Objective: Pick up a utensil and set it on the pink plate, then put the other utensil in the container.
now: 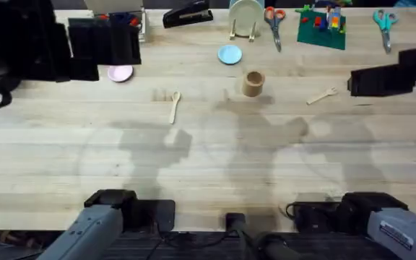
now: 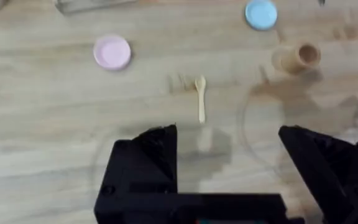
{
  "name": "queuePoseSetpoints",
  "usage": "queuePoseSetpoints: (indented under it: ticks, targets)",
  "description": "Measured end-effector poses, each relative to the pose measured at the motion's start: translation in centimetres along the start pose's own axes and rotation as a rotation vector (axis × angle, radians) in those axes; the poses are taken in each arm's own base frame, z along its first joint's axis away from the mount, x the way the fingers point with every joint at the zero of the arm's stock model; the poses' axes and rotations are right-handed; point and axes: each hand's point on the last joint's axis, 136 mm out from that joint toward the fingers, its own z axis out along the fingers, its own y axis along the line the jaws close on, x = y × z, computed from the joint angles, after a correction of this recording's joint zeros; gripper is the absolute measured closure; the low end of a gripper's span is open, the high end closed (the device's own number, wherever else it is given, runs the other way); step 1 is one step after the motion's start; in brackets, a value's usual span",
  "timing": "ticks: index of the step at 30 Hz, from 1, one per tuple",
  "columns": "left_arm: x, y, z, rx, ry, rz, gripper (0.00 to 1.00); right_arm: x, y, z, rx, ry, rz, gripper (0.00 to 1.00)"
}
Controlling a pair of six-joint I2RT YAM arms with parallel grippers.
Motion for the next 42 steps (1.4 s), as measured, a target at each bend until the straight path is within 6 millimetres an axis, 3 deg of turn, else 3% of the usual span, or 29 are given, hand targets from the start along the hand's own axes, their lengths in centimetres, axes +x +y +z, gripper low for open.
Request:
queuePoseSetpoints:
  ticks: [9, 24, 33, 42]
  targets:
    - [0.5, 0.0, 1.7, 0.014, 0.150, -0.024, 0.008, -0.5, -0.1, 0.6, -0.006, 0.047, -0.003, 0.007]
    - [2.0, -1.1, 2.5, 0.077, 0.260, -0.023, 0.006, -0.4, -0.1, 0.6, -0.007, 0.052, -0.005, 0.007]
    - [3.7, -2.8, 7.2, 0.090, 0.424, 0.030, 0.006, -0.4, -0.1, 0.6, -0.007, 0.053, -0.005, 0.007]
    - [5.8, -3.2, 12.3, 0.051, 0.438, 0.032, 0.006, -0.4, -0.1, 0.6, -0.007, 0.053, 0.000, 0.006]
